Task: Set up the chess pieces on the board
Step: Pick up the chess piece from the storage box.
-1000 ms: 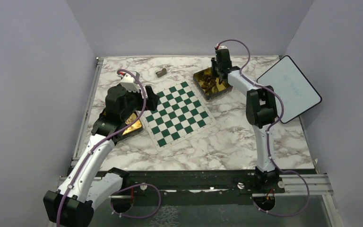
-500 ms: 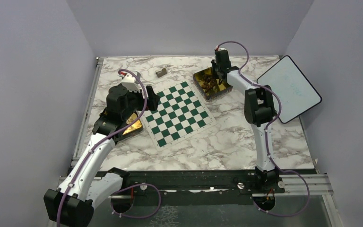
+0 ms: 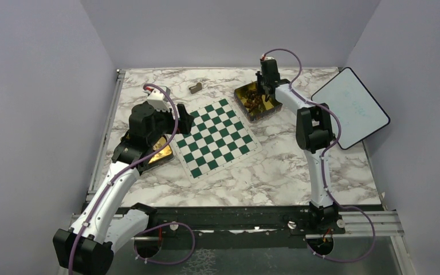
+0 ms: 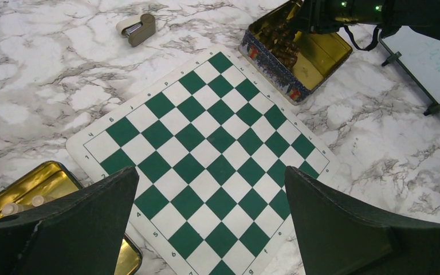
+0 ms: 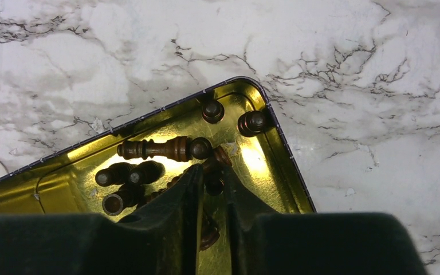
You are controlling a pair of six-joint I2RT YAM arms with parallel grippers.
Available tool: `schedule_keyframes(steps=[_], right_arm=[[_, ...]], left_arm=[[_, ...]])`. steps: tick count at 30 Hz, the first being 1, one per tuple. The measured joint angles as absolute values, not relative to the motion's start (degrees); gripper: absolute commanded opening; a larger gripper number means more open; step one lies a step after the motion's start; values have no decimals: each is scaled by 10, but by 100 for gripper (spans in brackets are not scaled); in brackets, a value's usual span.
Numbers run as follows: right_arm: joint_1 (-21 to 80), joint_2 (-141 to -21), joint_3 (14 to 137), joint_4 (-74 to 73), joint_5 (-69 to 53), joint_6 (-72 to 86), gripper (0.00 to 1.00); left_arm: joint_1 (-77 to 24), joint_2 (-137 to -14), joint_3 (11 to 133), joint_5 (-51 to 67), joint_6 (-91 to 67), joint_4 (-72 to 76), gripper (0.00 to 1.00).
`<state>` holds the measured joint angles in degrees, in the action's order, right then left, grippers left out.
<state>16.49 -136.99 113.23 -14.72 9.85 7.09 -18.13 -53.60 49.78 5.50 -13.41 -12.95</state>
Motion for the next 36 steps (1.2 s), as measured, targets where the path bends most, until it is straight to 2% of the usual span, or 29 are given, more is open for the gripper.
schedule_keyframes(steps=[7, 18, 30, 36], right_arm=[[165, -1370, 1132, -162, 98, 66, 30], [165, -1372, 1132, -166, 98, 49, 15], [165, -1369, 1132, -169, 97, 43, 13], [165, -1329, 1114, -181, 93, 44, 11]], left_arm=[[-181, -536, 498, 55, -134, -130, 99], [-181, -536, 498, 55, -130, -130, 99], [-181, -536, 498, 51, -130, -129, 99], [-181, -536, 498, 48, -130, -129, 99]])
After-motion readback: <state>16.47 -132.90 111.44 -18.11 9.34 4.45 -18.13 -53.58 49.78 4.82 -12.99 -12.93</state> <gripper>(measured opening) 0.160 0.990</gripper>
